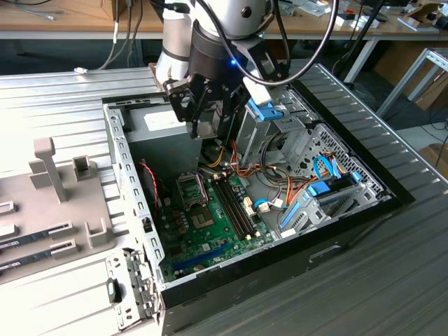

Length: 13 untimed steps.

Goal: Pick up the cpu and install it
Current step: 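Pick up the cpu and move it towards the insertion slot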

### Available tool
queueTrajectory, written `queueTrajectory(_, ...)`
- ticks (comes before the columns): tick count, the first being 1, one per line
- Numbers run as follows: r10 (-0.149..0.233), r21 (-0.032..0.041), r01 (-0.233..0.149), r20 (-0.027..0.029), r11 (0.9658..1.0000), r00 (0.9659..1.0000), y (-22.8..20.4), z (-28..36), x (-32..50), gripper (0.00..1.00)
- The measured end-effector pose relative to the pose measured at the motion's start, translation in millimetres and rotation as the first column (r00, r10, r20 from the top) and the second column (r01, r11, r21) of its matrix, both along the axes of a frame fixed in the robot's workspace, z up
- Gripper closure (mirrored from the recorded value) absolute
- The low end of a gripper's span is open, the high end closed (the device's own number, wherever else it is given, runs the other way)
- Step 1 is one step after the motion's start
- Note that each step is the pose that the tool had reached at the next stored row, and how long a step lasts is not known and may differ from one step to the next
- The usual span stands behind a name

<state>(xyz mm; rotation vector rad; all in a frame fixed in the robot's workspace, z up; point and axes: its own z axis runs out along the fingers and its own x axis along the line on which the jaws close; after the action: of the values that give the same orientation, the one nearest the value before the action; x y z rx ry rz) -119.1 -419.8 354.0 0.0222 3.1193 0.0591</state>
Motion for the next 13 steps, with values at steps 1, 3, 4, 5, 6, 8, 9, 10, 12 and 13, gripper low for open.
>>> queueTrajectory(1,0.0,0.0,0.0,0.0,1.0,1.0,-0.4,-0.1,0.3,0.53)
queueTrajectory(3,0.0,-0.0001,0.0,-0.0001,1.0,1.0,-1.3,-0.3,1.1,0.53)
queueTrajectory(4,0.0,-0.0001,0.0,-0.0001,1.0,1.0,-1.7,-0.4,1.4,0.53)
queueTrajectory(5,0.0,-0.0001,0.0,-0.0001,1.0,1.0,-2.4,-0.6,1.9,0.53)
queueTrajectory(6,0.0,0.0,0.0,0.0,1.0,1.0,-2.8,-0.7,2.2,0.53)
queueTrajectory(8,0.0,0.0,0.0,0.0,1.0,1.0,-3.7,-1.0,2.9,0.53)
queueTrajectory(9,0.0,-0.0001,0.0,-0.0001,1.0,1.0,-4.1,-1.0,3.2,0.53)
queueTrajectory(10,0.0,-0.0001,0.0,-0.0001,1.0,1.0,-4.5,-1.1,3.5,0.53)
queueTrajectory(12,0.0,-0.0001,0.0,0.0,1.0,1.0,-5.3,-1.4,4.2,0.53)
queueTrajectory(13,0.0,0.0,0.0,0.0,1.0,1.0,-5.8,-1.6,4.7,0.53)
